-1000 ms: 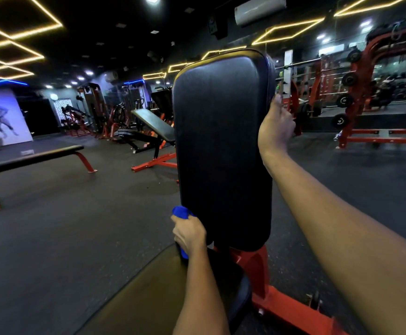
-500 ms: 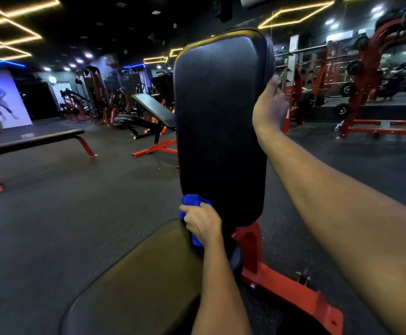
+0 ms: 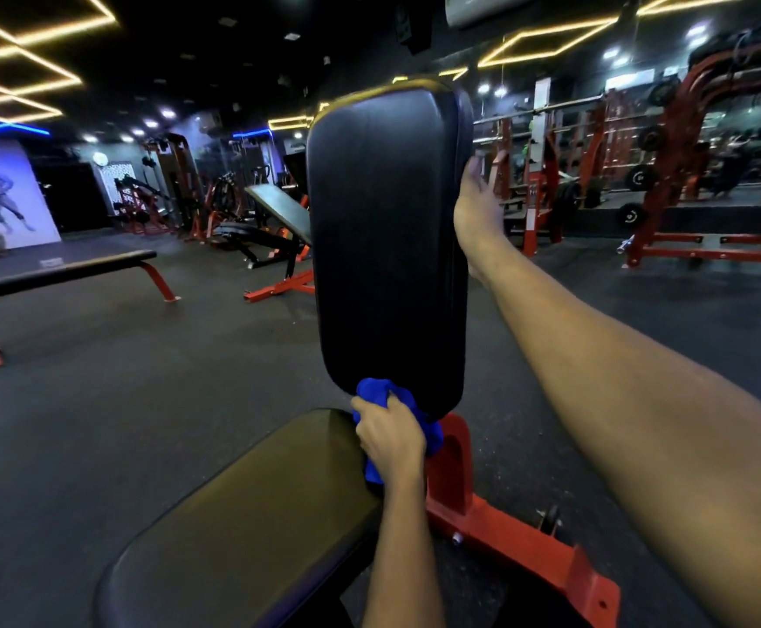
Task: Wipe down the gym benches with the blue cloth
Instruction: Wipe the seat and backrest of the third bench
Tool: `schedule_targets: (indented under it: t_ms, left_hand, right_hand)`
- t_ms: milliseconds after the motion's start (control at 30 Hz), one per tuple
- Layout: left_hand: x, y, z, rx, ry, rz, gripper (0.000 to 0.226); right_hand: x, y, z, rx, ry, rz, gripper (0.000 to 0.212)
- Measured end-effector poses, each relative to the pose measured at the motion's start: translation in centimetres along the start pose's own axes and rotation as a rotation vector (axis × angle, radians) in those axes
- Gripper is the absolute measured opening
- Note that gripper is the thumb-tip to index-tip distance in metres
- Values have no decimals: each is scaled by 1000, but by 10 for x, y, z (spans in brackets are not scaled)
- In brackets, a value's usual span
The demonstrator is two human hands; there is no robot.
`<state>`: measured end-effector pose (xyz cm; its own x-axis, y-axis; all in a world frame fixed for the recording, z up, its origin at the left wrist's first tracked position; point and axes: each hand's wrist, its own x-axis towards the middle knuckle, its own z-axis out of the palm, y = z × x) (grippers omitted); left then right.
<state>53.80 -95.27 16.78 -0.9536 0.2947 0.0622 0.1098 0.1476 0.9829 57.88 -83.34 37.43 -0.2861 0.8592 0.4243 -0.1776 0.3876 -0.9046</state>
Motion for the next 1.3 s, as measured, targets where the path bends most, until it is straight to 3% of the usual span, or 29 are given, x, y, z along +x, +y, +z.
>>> schedule_targets:
  t_ms: [133, 233, 300, 367, 433, 500, 567, 633, 700, 767, 867, 933, 1000, 1067, 1167, 1233, 1300]
  left_hand:
    - [9, 32, -34, -88, 36, 140, 24]
    - [38, 59, -61, -167, -87, 299, 44]
    - [65, 71, -81, -88, -193, 367, 50]
    - [84, 78, -98, -9, -290, 397, 33]
    - [97, 88, -111, 47, -335, 443, 19]
    - [106, 97, -119, 77, -348, 501, 12]
    - [118, 103, -121, 110, -311, 539, 20]
    - [124, 113, -122, 92, -305, 560, 18]
    - [123, 130, -121, 73, -404, 605, 5]
    - [120, 153, -122, -8, -611, 625, 5]
    - [124, 193, -124, -109, -785, 704, 16]
    - [138, 225, -118, -64, -646, 884, 20]
    - [159, 255, -106, 40, -397, 1053, 21]
    - [175, 283, -91, 148, -266, 1135, 32]
    - [183, 313, -64, 199, -355, 1218, 36]
    - [188, 317, -48, 284, -439, 1212, 43]
    - [193, 314, -35, 343, -415, 1201, 50]
  right_hand:
    - [5, 5, -10, -18, -83, 20, 64]
    - [-8, 8, -8, -134, 51, -23, 53]
    - [-22, 17, -2, -250, 248, -152, 36]
    - [-44, 26, 7, -354, 487, -386, 20]
    - [-66, 33, 19, -384, 545, -637, 18]
    - [-85, 40, 35, -355, 298, -692, 11]
    - [-100, 49, 52, -351, -89, -472, 8]
    - [-113, 53, 69, -432, -375, -266, 42]
    - [-122, 57, 83, -445, -451, -183, 81]
    - [-125, 53, 87, -306, -299, -150, 76]
    - [-115, 34, 73, -198, 62, -198, 31]
    - [-107, 7, 54, -213, 193, -256, 19]
    - [-100, -27, 31, -228, 286, -300, 16]
    - [-93, -60, 8, -274, 420, -335, 15]
    - [-81, -102, -19, -338, 663, -505, 9]
    - [-68, -119, -26, -391, 748, -646, 3]
    - [-42, -125, -25, -533, 751, -731, 4]
